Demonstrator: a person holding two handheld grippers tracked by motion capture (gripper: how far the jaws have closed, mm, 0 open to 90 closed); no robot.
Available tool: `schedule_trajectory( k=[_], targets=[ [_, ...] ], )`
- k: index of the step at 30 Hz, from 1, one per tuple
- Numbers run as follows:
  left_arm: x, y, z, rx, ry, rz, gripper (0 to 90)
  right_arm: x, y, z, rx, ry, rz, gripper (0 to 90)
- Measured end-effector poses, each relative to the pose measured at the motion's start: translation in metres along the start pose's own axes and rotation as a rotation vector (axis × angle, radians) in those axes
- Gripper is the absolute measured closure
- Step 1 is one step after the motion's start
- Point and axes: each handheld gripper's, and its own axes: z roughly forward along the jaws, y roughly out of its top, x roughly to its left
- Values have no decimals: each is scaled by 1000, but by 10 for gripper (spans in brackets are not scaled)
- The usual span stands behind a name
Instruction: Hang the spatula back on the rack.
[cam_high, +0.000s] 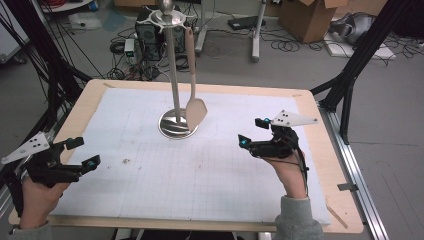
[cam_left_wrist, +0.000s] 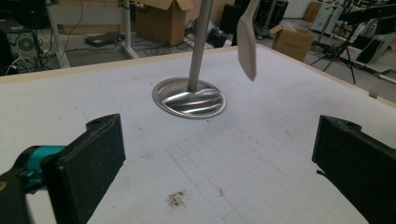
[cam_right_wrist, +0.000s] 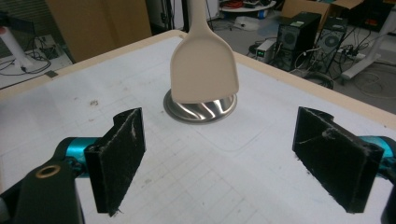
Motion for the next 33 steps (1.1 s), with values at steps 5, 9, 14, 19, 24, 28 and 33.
schedule_trajectory(
  k=[5, 9, 14, 19, 24, 28, 33],
  targets=[
    [0, 0, 4, 0, -8, -1, 31, -1, -11, -9, 13, 7, -1, 166],
    [1, 0, 8, 5, -17, 0, 31, 1, -19, -16, 11, 14, -12, 166],
    [0, 1, 13, 6, -27, -3, 30, -1, -31, -28, -21, -10, 24, 161],
    [-1, 1, 15, 11, -31, 0, 31, -6, -43, -41, -47, -14, 43, 161],
    [0, -1, 15, 11, -29, -6, 30, -10, -54, -54, -54, -7, 54, 161],
    [-1, -2, 17, 19, -30, -9, 30, -11, -62, -59, -64, 3, 71, 161],
    [-2, -3, 20, 28, -35, -8, 30, -11, -62, -61, -69, 6, 62, 161]
  ],
)
